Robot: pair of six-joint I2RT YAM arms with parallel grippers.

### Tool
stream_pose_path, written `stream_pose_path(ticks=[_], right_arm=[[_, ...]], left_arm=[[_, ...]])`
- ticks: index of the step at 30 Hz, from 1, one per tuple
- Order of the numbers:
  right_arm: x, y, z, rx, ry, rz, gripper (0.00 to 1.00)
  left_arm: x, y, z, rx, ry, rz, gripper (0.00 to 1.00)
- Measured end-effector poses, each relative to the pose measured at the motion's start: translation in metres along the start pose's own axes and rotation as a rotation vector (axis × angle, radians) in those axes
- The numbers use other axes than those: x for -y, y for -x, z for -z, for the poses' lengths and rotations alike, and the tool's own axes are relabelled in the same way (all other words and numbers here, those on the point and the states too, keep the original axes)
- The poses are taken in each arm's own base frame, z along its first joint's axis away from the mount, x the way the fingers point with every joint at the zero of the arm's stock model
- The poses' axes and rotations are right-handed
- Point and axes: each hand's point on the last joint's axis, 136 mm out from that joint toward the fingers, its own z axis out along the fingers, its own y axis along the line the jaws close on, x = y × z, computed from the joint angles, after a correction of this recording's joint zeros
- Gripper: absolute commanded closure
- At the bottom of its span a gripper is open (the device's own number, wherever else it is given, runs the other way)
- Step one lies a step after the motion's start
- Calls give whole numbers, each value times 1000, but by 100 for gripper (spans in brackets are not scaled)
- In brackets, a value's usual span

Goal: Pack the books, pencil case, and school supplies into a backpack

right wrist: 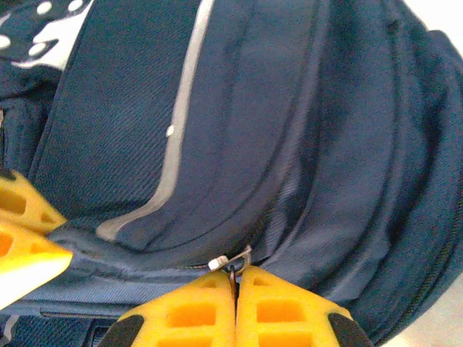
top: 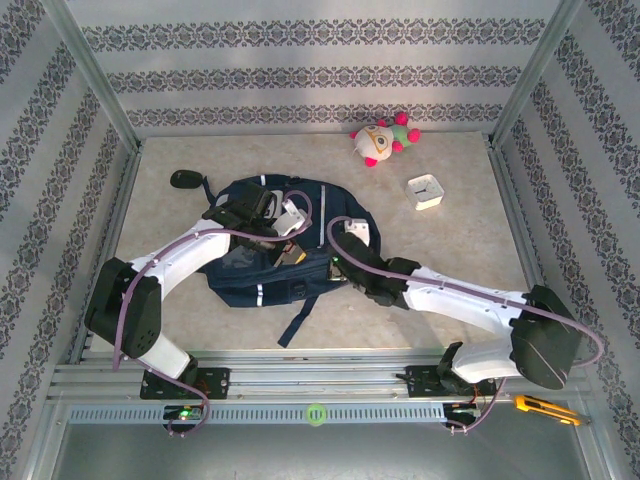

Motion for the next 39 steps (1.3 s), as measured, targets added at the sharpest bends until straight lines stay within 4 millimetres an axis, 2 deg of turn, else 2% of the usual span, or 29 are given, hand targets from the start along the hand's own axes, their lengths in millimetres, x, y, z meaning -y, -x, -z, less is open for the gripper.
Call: stream_pose_path(ticks=[5,10,12,15,16,18,22,24,25,28,30,32,34,37,39], right_arm=[[2,2,2,-53,90,5,100],[30,19,-1,-116,205,1,100],[43,18,-3,-142,214,10,100],[44,11,-4,-183,252,40,100],[42,9,-4,-194,267,52,97],[36,3,-4,-219,305,79,81],[20,-5,2,-213,374,184,68],[9,-10,9,-195,418,262,60],[7,-11,11,-187,431,285,58],[7,-5,11,-165,441,290,53],[14,5,6,-160,428,235,46],[16,16,1,-162,429,176,41],[15,28,-6,-165,429,117,41],[6,42,-17,-174,441,56,43],[0,52,-29,-181,444,17,48]], left_arm=[[-5,-4,5,-18,48,-38,100],[-11,-11,16,-51,120,-84,100],[-16,-17,22,-69,159,-93,100],[-21,-24,30,-79,200,-109,98],[-21,-26,32,-79,207,-114,98],[-20,-30,35,-78,218,-123,98],[-18,-31,38,-73,223,-127,97],[-18,-31,38,-71,219,-128,90],[-17,-32,38,-72,217,-129,82],[-16,-35,38,-70,218,-109,48],[-17,-36,40,-60,230,-71,36],[-17,-34,45,-36,246,-20,32],[-16,-31,52,9,267,40,29],[-19,-27,68,113,324,168,29],[-27,-30,83,193,385,288,31]])
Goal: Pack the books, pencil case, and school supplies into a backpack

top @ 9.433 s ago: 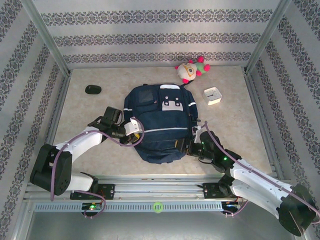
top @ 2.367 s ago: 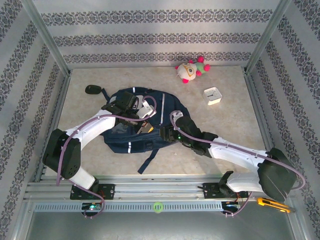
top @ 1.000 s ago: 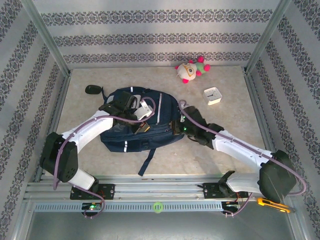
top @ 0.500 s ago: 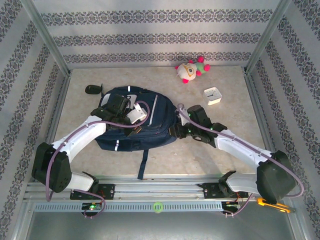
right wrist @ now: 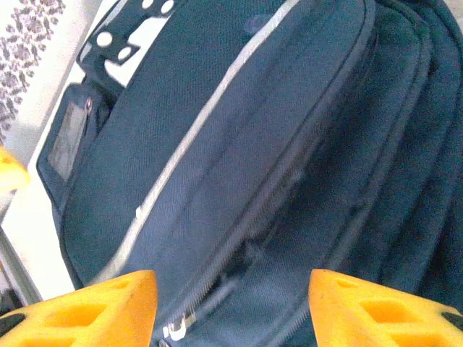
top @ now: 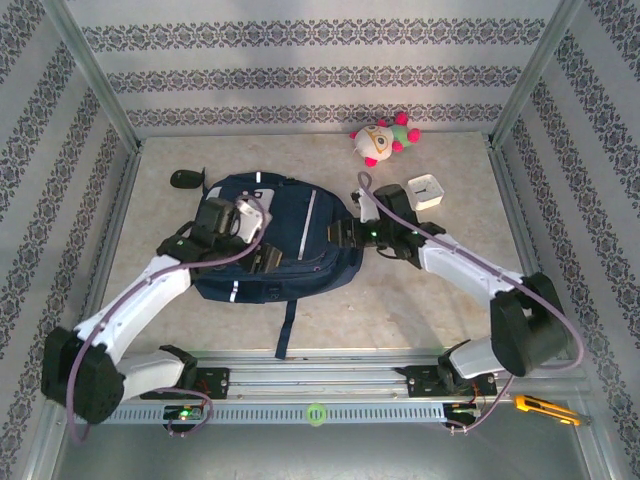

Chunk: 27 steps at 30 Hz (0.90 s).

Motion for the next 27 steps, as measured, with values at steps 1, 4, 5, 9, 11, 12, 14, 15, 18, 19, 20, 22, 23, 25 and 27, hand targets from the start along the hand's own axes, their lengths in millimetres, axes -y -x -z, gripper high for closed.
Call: stream_pose_path(ticks=[1,4,5,9,11,12,14,15,18,19,20,22,23,25,27], right_arm=[[1,4,-5,-3,2,-16,51],[6,8,-26,-21,9,-76,66],[10,5,-33,-35,9,-102,72],[14,-12,-49,-74,13,-171,86],[11,-23,-52,-69,21,-185,89],[9,-30,-55,-68,27,-194,90],[5,-43,-58,-62,36,-213,90],[2,-52,-61,-62,41,-220,90],[-10,-67,-68,-42,45,-237,90],[-15,-70,-70,-33,49,-238,89],[-21,-72,-72,-21,56,-242,86],[-31,-77,-74,-15,70,-243,77],[-37,-79,-73,-16,80,-237,73],[-46,-82,-67,-15,98,-220,67],[-54,-77,-53,2,119,-189,59]], left_arm=[[-9,-2,5,26,36,69,32],[-39,-19,15,85,156,280,33],[-49,-29,15,91,196,344,33],[-80,-62,10,67,314,518,33],[-90,-68,4,59,347,565,33],[-95,-68,-2,56,358,581,32],[-103,-67,-14,50,371,596,32],[-107,-69,-23,37,380,601,31],[-118,-61,-39,13,397,594,30],[-122,-53,-42,20,401,585,30],[-125,-44,-46,28,404,574,29],[-131,-24,-51,49,403,539,28],[-132,-14,-52,63,397,514,27],[-126,5,-49,96,361,442,25],[-115,19,-39,127,317,336,25]])
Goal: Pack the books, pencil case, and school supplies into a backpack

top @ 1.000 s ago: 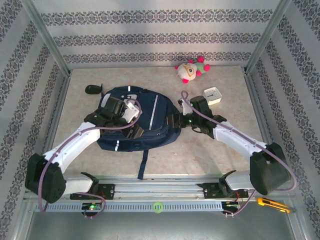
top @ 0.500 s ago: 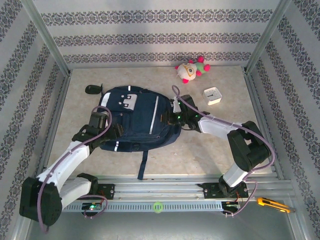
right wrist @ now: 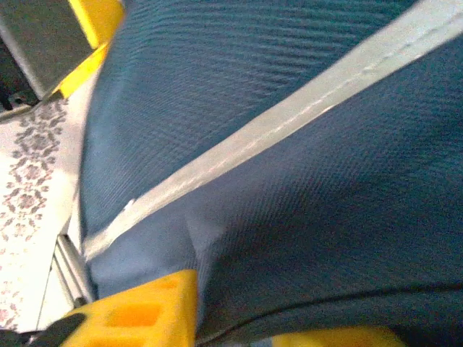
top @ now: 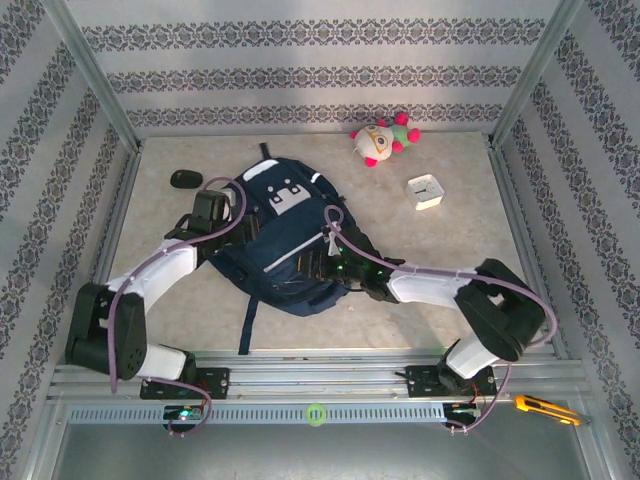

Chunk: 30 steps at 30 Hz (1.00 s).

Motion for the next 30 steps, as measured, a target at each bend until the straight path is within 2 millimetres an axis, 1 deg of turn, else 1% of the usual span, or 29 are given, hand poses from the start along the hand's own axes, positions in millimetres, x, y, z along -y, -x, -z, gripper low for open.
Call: stream_pose_path(ticks=[1,3,5,7,8,10,12,14,16,19,21,23,25,27,30], right_arm=[[-4,5,7,14,9,14,57],[-14,20,26,57,33,59,56],[-20,32,43,94,48,101,55],[-24,38,59,123,59,147,55],[-23,40,66,135,59,170,55],[-20,38,74,140,52,212,55],[-15,31,78,129,39,261,55],[-8,23,80,115,23,315,55],[-1,16,81,102,9,371,55],[6,7,80,80,-2,464,55],[6,3,79,66,1,534,56],[2,-2,78,55,15,597,56],[-2,-7,77,43,33,658,56],[-4,-10,77,35,46,707,56],[-5,-14,75,22,56,769,56]], left_arm=[[5,5,8,20,-25,-48,25],[22,18,33,88,-101,-212,26],[42,24,62,150,-188,-415,26],[58,18,84,185,-272,-626,26],[66,8,92,184,-321,-741,27],[75,-14,99,158,-403,-920,28],[83,-40,102,121,-499,-1082,29],[91,-59,104,110,-572,-1197,29],[99,-75,105,112,-619,-1307,27],[108,-100,100,105,-657,-1447,24],[109,-114,92,92,-668,-1496,27],[106,-118,84,84,-653,-1513,34],[104,-115,77,89,-624,-1527,34],[104,-107,70,111,-581,-1526,35],[104,-94,62,160,-517,-1496,48]])
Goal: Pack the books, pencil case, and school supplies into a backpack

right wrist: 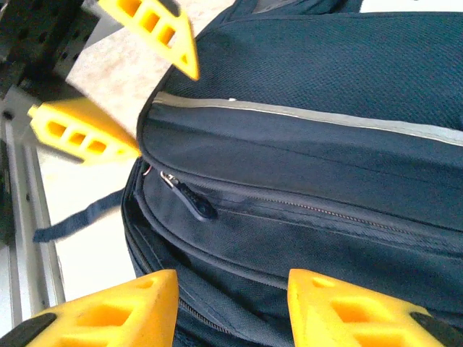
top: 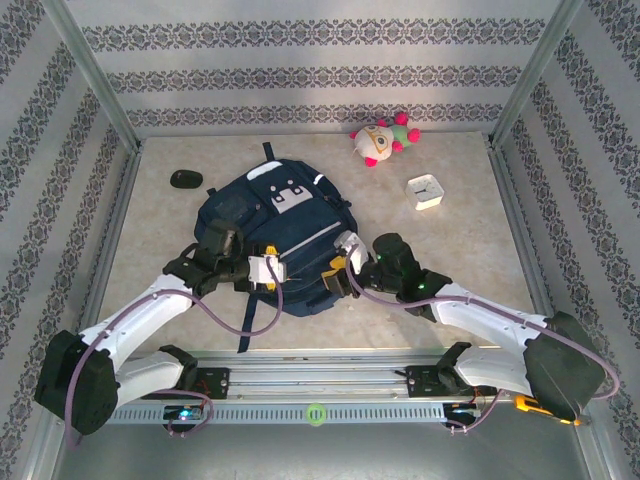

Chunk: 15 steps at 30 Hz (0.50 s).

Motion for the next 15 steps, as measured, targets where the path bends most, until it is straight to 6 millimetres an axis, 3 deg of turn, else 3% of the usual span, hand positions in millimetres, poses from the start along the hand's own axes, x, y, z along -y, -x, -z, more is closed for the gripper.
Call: stream_pose_path(ticks=[7,11,15], right_arm=[[0,-19,-18,-76,26,83,55],[-3,-16,-33,-83,49,131,55],[-12,-9,-46,-67,78,186,54]], left_arm=[[1,2,-2,29,17,101,76],[0,7,-1,56,28,138,90],[0,10,0,72,25,176,96]])
